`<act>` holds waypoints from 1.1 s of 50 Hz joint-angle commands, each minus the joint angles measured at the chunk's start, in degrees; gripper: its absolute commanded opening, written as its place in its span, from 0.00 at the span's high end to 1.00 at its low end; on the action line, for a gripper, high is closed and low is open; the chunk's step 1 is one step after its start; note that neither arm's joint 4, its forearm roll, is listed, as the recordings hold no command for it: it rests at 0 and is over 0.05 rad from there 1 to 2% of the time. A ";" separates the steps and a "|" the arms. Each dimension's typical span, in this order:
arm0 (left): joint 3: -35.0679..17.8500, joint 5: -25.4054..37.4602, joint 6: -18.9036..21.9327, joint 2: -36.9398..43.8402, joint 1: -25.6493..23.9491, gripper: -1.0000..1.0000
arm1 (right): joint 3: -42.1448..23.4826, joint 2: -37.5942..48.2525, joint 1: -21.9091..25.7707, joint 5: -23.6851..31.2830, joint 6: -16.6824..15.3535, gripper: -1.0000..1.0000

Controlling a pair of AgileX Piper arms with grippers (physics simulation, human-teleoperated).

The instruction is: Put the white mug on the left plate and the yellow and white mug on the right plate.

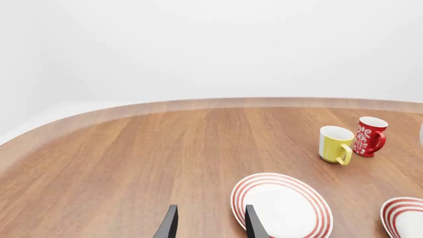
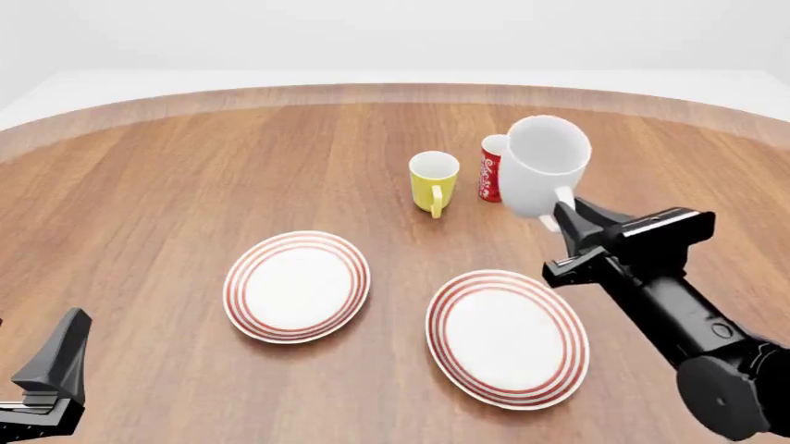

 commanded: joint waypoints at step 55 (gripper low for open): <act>0.00 0.00 0.00 0.00 0.00 0.00 | -15.83 14.47 23.28 -0.24 -1.32 1.00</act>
